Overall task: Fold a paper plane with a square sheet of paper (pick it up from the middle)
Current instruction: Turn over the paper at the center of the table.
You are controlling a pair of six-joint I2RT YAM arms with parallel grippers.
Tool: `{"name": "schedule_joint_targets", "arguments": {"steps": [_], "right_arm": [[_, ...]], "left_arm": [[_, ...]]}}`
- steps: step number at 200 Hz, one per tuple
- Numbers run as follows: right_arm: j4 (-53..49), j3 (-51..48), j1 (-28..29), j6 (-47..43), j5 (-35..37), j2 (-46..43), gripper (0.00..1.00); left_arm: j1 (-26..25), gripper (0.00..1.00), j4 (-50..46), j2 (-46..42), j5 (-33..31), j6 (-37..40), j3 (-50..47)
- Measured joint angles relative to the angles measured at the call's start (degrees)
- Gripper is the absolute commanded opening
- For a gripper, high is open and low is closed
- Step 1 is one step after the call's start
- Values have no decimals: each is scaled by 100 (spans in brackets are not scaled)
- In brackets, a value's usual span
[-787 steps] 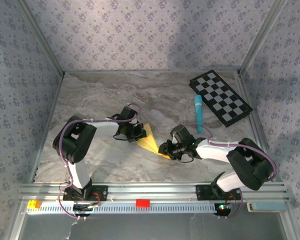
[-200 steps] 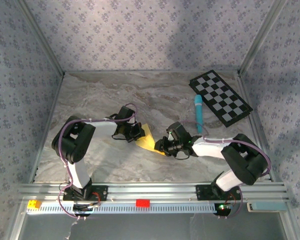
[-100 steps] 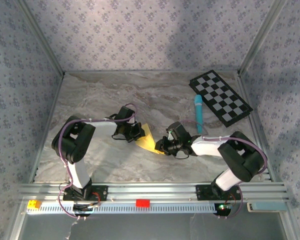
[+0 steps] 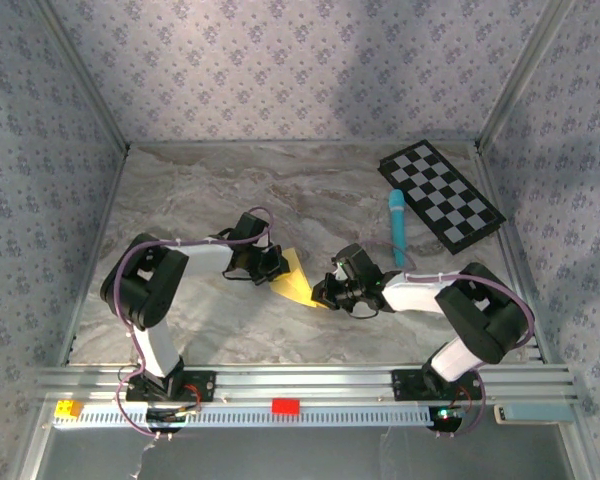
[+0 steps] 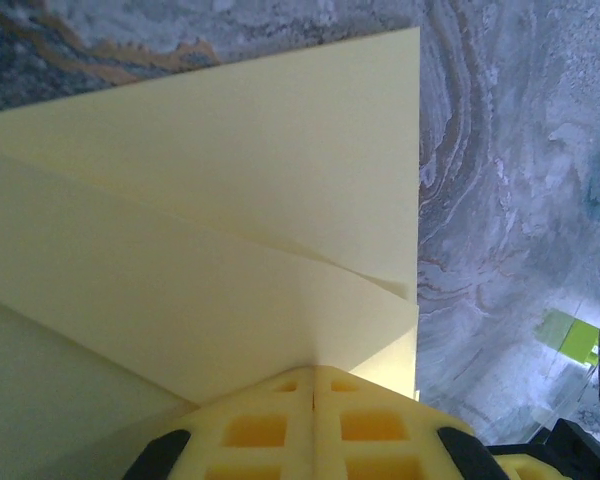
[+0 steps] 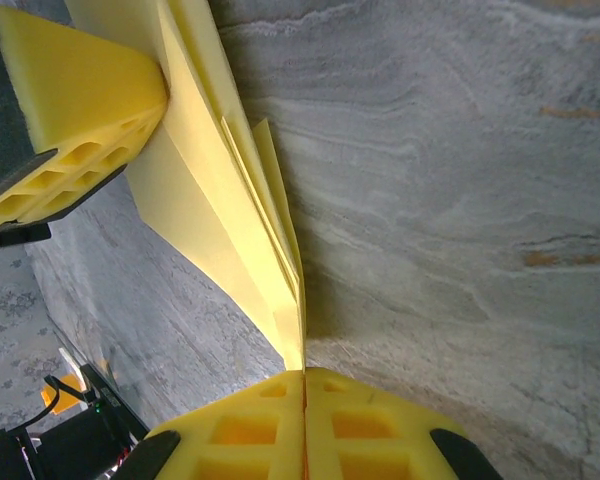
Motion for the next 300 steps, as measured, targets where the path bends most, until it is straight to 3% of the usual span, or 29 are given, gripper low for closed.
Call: {"name": "schedule_joint_targets", "arguments": {"steps": [78,121,188,300], "right_arm": [[-142,0,0,-177,26,-181,5],[-520,2,0,-522,293,-612,5],[-1410,278,-17,-1296,1067,-1460,4],[-2990,811,-35,-2306,2481,-2385,5]], "left_arm": [[0,27,-11,-286,-13,-39,-17],[0,29,-140,-918,-216,125,-22],[2,35,-525,-2496,-1220,413,-481],[293,41,-813,-3692,-2199,326,-1067]]}}
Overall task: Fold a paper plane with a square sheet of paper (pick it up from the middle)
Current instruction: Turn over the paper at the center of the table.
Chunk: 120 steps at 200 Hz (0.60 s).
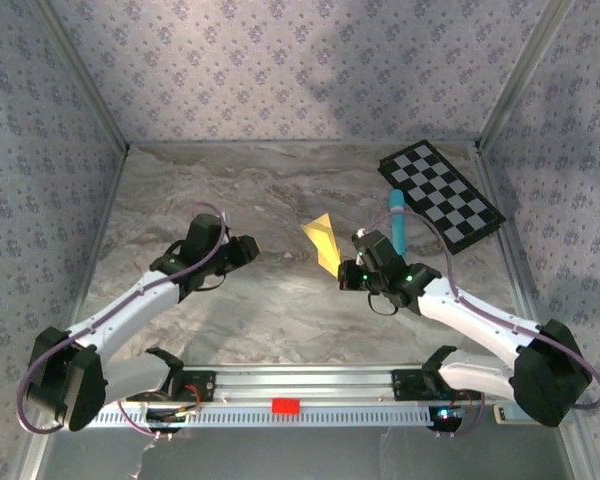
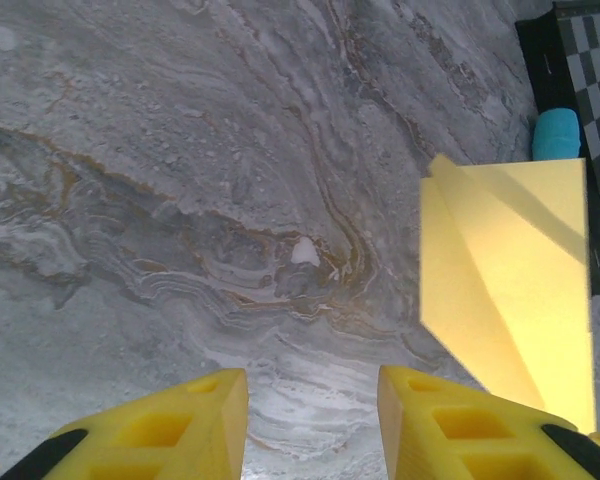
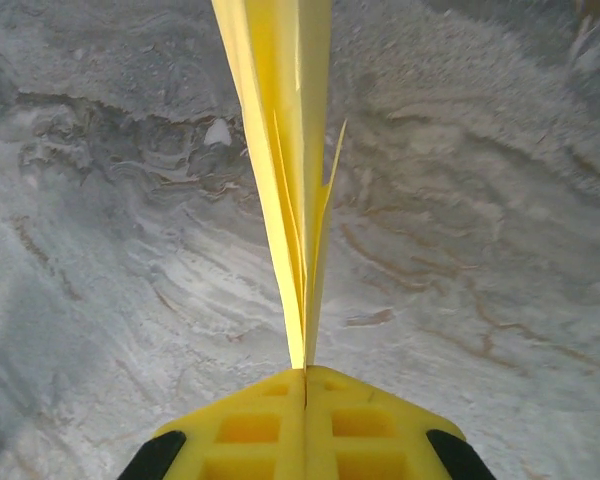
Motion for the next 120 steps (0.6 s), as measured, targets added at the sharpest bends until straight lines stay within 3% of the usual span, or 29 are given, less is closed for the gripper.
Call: {"name": "schedule_joint_targets", "arguments": {"steps": [50,88,120], "right_arm": [[-984,734,247,-605,1086,-15,6],[-2124,1331,800,-680,2898,328,6],[-3261,1884,1366,-522,4312,1233,5]], "left_arm": [[190,42,63,-87,-63,-251,-387],[236,43,79,-79,-83,-323,-387],[271,44,61,-79,-92,-365,-387]]}}
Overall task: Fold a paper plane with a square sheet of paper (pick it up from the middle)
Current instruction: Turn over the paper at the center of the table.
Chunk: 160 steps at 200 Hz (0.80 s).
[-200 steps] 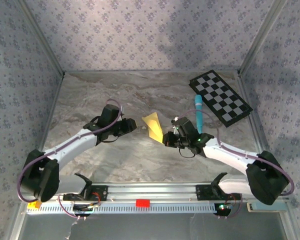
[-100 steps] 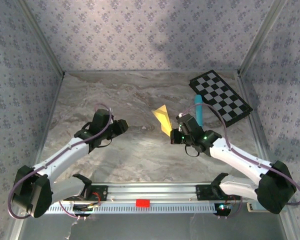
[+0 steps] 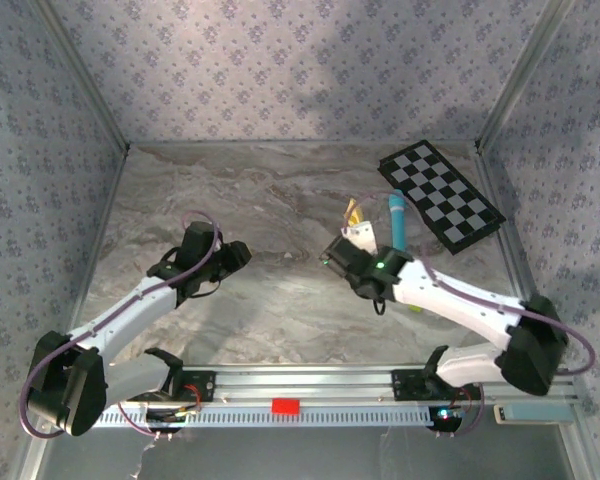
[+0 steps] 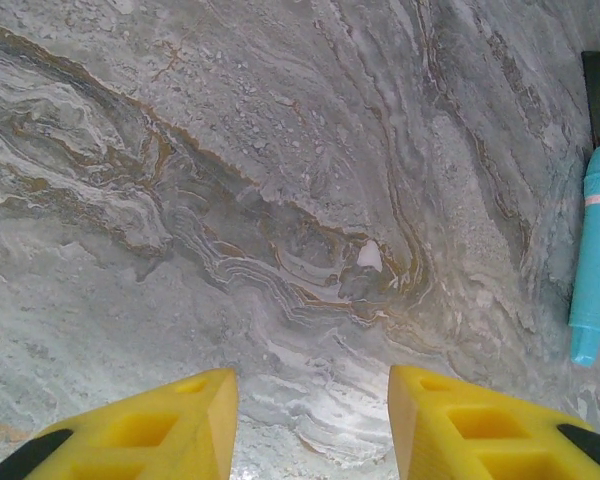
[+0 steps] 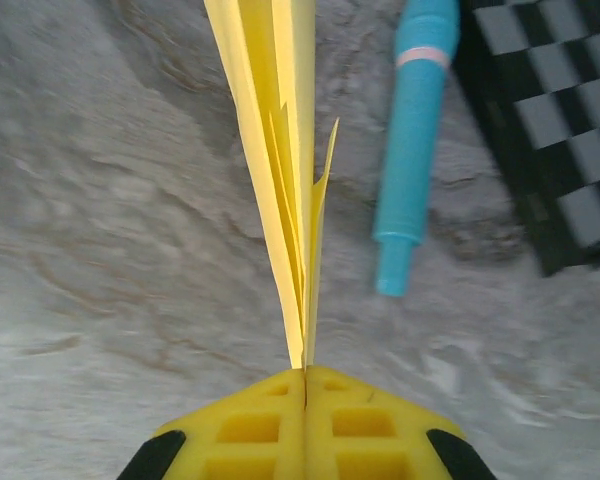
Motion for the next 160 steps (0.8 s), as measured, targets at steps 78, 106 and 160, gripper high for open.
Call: {"name": "schedule_joint_targets", "arguments": {"steps": [78,106,160], "right_arm": [[-1075,1469,1340,243,848,2841,8],[-566,1486,1578,-63,195,3093,27],[1082,767,1443,-603,-1344,2052,60]], "left_arm": [[254,48,-393,-535,-446,-151,0],[431,50,-542,-918,-623,-219,-50],[619,52,-638,-1176,-717,-254,-146]]}}
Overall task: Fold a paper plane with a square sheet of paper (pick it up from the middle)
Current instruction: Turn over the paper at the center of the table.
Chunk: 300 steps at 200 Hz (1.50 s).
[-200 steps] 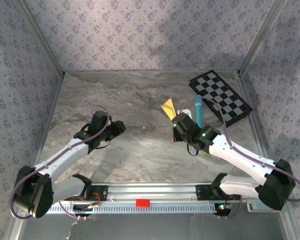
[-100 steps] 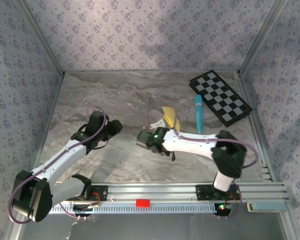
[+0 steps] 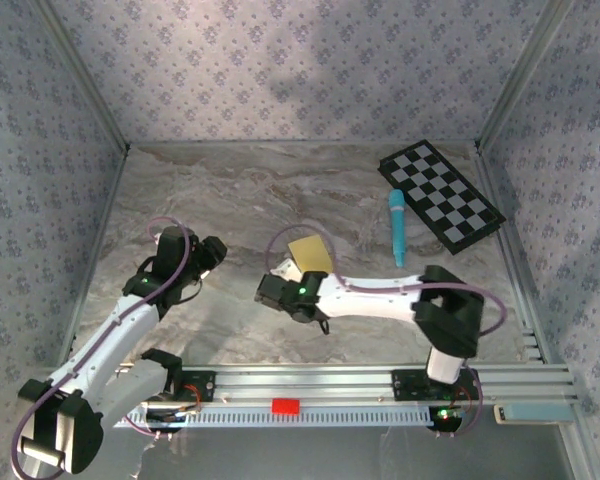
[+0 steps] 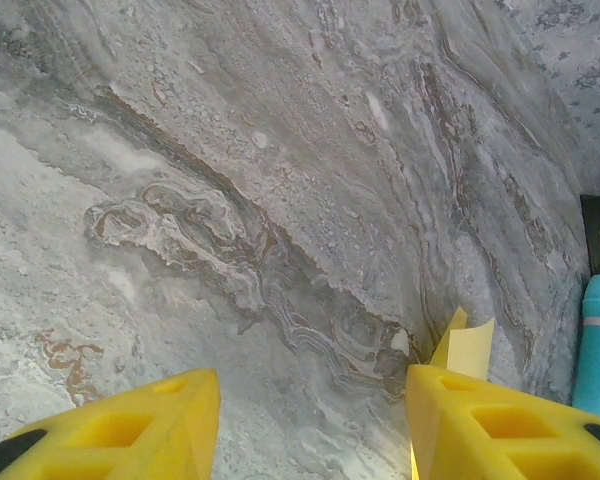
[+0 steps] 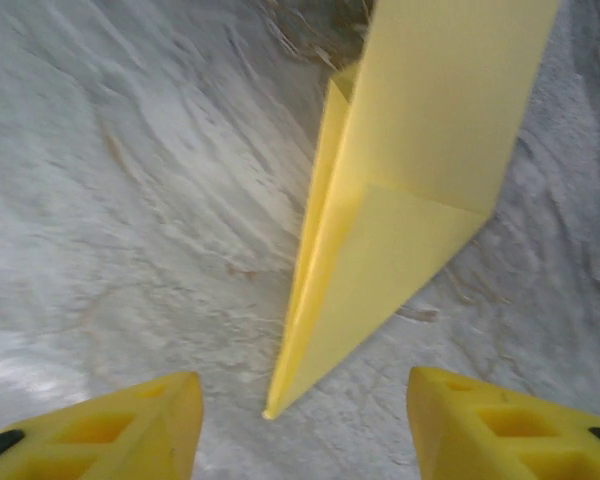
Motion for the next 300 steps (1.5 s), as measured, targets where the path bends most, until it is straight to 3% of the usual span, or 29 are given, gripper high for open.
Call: {"name": "schedule_joint_targets", "arguments": {"steps": [32,43,67,97,142,196,247,300], "right_arm": [[1097,-879,-861,52,-1217,-1228,58],[1480,-1200,-1305,197,-1694,-1515,50],[2450,-2011,-2369,656,-2828,-1812,20],[3136,-2559,-3051,1375,-3860,-1652,13],[3648,-2441,-3121,1755,-4671,-1060,11],[3880,-2337,-3121,2009,-4968,-411,10],[3893,-2299,-3003,2367,-4983,-157,10],[4004,-2297,-2487,3174,-4673,-153,11]], "left_arm": [[20,51,59,212,151,2,-2],[20,49,83,328,247,15,-2],[20,43,251,625,535,37,-2],[17,38,428,994,920,85,-2],[17,35,643,1329,1307,83,-2],[17,32,741,1467,1600,85,-2],[-31,25,1086,1952,2144,81,94],[-686,19,1405,2900,2627,85,815]]}}
